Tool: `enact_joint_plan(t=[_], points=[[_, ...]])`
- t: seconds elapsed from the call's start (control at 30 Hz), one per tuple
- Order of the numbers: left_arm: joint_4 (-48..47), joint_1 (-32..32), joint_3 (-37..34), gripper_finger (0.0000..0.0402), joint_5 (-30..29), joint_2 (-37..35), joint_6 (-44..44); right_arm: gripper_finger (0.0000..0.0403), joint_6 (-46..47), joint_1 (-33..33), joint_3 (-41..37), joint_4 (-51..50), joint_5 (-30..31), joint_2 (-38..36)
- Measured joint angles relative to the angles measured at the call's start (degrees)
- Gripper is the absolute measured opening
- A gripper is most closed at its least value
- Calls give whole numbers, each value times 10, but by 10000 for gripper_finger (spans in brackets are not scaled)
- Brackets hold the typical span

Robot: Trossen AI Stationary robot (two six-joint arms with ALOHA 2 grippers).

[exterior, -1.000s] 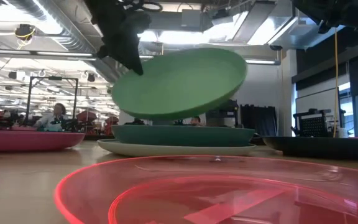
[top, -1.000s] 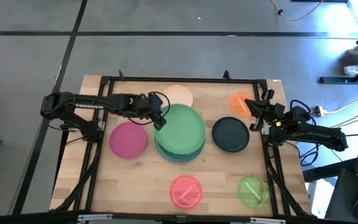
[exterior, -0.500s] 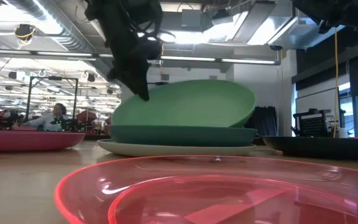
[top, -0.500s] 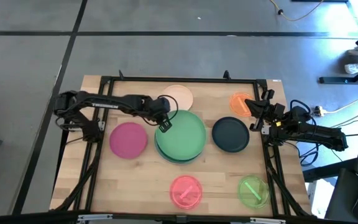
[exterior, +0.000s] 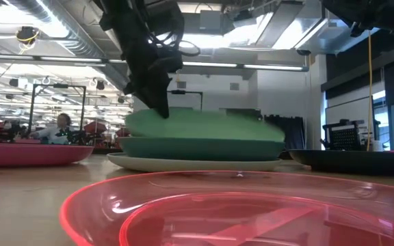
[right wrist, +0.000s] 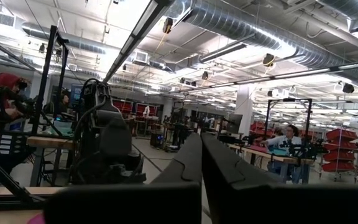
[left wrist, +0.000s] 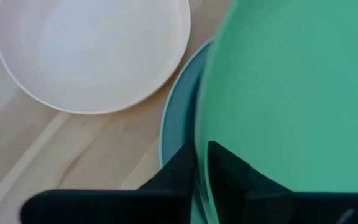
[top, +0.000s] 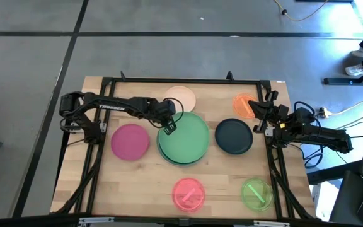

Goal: Stack plastic plates
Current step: Stack the green plate on top of the dark green plate, then stack the black plate on top of the green plate

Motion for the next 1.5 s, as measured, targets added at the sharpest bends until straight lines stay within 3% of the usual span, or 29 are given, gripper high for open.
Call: enact_joint_plan(t=[0.23, 0.43, 0.5, 0.73, 0.93, 1.07, 1.23, 1.5], points=[[0, -6, 0, 112, -7, -1, 12, 1, 0, 0, 0, -2, 0, 0], [48, -82, 0, 129, -147, -4, 55, 1, 1, 0, 0, -15, 0, 6], [94, -106, -7, 128, -169, -5, 79, 1, 1, 0, 0, -20, 0, 20], [375, -166, -132, 115, -38, -43, 182, 1, 16, 0, 48, -69, -1, 129], [663, -179, -294, 102, -30, -83, 192, 1, 51, 0, 83, -103, -2, 237], [840, -186, -364, 96, -34, -87, 167, 1, 75, 0, 89, -121, -6, 299], [878, -233, -381, 94, -8, -85, 143, 1, 122, 14, 127, -198, -38, 344], [880, -279, -360, 94, -82, -80, 195, 1, 170, 77, 184, -353, -35, 375]])
